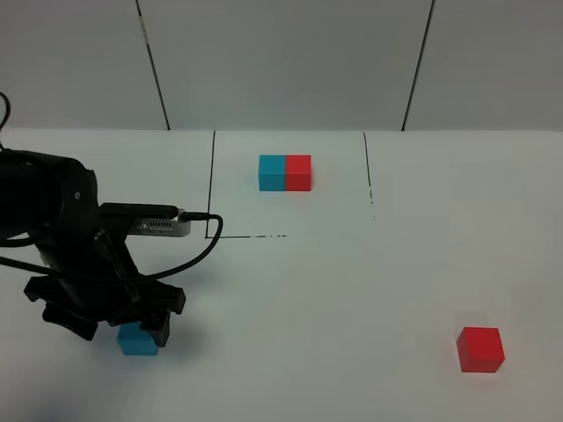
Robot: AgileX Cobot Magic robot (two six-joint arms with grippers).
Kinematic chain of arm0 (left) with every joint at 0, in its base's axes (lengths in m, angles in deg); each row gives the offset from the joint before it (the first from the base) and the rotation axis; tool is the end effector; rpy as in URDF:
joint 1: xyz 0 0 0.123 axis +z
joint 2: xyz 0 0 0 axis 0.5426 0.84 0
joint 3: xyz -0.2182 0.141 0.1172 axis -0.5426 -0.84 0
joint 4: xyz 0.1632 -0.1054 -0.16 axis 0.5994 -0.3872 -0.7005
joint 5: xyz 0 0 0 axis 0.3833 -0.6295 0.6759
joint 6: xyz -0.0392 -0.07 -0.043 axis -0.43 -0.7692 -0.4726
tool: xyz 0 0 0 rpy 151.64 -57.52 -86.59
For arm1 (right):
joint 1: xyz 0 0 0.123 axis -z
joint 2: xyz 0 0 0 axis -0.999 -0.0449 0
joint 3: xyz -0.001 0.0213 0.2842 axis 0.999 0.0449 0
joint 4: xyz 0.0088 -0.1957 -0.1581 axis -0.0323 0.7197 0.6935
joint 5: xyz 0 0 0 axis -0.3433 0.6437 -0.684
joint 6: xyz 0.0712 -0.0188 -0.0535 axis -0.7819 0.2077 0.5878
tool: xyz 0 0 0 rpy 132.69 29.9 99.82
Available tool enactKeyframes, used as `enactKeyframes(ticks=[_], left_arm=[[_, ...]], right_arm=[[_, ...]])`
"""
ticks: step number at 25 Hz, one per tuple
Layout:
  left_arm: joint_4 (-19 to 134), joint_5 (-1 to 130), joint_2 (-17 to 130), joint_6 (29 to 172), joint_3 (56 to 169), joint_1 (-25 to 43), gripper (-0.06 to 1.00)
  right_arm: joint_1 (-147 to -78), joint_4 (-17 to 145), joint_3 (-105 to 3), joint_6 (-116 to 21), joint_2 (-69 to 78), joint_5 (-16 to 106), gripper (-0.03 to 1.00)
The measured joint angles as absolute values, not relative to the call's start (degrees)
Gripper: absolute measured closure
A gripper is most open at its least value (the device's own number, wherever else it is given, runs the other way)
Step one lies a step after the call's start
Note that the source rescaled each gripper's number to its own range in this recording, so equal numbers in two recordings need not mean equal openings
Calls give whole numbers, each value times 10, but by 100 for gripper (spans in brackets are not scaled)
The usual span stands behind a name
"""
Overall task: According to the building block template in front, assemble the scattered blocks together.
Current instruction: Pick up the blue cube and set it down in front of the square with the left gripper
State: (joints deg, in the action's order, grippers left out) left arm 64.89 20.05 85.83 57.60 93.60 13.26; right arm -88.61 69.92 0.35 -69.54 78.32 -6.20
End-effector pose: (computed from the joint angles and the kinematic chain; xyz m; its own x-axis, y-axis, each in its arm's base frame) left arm 0.2994 -0.1145 0.1680 -0.9920 0.1048 -0.0706 0.1117 0.9885 -0.1021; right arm -0.0058 0.0022 0.2776 -0.4463 -0.0074 -0.8948 -0.0441 0.9989 0.0137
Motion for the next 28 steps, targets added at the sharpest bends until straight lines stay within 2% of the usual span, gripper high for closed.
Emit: enactKeyframes(ticks=[11, 22, 25, 27, 28], left_arm=[[672, 266, 891, 576, 936, 133, 26], [672, 274, 941, 576, 936, 133, 26], [672, 276, 942, 576, 936, 133, 36], [672, 277, 942, 576, 936, 133, 52], [672, 277, 942, 576, 936, 133, 64]], right_arm=[[-886, 699, 4, -695, 783, -62, -3], [-886, 699, 4, -695, 783, -62, -3], [-886, 699, 4, -695, 783, -62, -3], [-886, 699, 4, -695, 783, -62, -3], [-886, 699, 4, -695, 783, -62, -3]])
